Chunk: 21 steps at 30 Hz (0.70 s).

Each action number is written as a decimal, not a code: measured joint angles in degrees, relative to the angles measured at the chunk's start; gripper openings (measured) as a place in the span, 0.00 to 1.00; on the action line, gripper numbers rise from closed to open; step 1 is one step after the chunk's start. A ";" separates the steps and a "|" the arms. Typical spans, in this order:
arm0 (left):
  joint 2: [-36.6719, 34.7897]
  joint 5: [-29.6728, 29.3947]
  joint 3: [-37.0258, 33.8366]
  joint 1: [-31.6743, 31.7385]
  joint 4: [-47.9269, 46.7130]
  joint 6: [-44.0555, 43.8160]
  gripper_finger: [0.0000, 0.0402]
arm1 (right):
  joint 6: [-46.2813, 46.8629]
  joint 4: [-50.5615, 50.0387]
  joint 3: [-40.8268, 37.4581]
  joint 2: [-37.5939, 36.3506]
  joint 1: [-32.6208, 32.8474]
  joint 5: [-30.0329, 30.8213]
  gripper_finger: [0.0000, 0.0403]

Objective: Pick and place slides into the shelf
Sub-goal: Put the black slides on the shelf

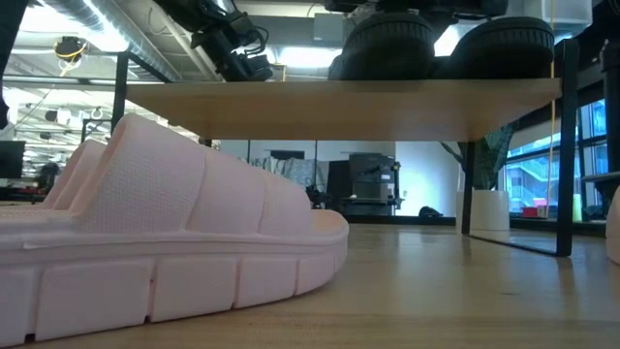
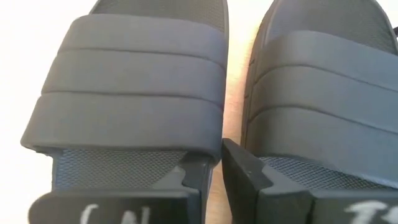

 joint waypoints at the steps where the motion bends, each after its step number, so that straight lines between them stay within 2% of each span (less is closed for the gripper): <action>1: 0.00 0.01 0.00 0.00 0.00 0.01 0.30 | -0.02 0.00 0.00 0.00 0.00 0.00 0.12; 9: 0.00 0.00 0.00 0.00 0.00 0.01 0.30 | -0.13 0.00 0.00 0.00 0.00 -0.56 0.12; 21: 0.00 0.01 0.00 0.02 0.00 0.01 0.30 | -0.06 -0.10 0.29 0.01 0.00 -0.96 0.37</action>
